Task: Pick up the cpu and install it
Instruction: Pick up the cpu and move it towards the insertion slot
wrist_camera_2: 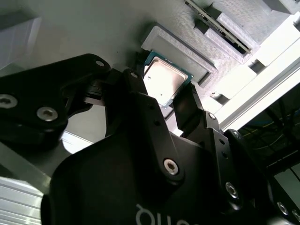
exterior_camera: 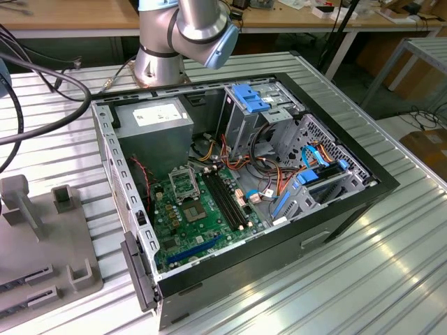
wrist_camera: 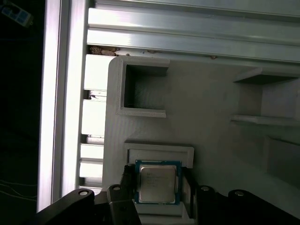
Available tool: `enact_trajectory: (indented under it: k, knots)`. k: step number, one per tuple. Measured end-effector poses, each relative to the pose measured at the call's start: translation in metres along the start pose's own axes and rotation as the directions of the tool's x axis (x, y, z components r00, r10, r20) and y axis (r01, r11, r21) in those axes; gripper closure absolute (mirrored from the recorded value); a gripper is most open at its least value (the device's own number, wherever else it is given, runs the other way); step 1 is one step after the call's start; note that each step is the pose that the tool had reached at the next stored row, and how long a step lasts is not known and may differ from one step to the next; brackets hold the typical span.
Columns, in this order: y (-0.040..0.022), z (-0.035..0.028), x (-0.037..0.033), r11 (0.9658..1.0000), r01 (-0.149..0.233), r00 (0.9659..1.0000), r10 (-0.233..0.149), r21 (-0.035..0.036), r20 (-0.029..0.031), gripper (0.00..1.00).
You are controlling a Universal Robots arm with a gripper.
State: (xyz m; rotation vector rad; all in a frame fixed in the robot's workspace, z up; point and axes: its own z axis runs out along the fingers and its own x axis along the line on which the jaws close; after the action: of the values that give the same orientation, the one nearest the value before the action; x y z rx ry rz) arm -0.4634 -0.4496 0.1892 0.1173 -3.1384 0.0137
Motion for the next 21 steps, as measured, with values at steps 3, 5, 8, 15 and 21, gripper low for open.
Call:
enact_trajectory:
  k: [3, 5, 8, 15, 21]
  knots:
    - [0.0, -0.0019, 0.0, 1.0, 0.0, 1.0, 0.0, 0.0001, -0.0004, 0.48]
    - [0.0, -0.0022, 0.0, 1.0, 0.0, 1.0, 0.0, 0.0, -0.0006, 0.48]
    - [0.0, -0.0023, 0.0, 1.0, 0.0, 1.0, 0.0, 0.0, -0.0013, 0.48]
    - [-0.0001, -0.0023, -0.0007, 1.0, 0.0, 1.0, 0.0, 0.0, -0.0013, 0.53]
    - [-0.0001, -0.004, -0.0014, 1.0, 0.0, 1.0, 0.0, 0.0, -0.0016, 0.53]
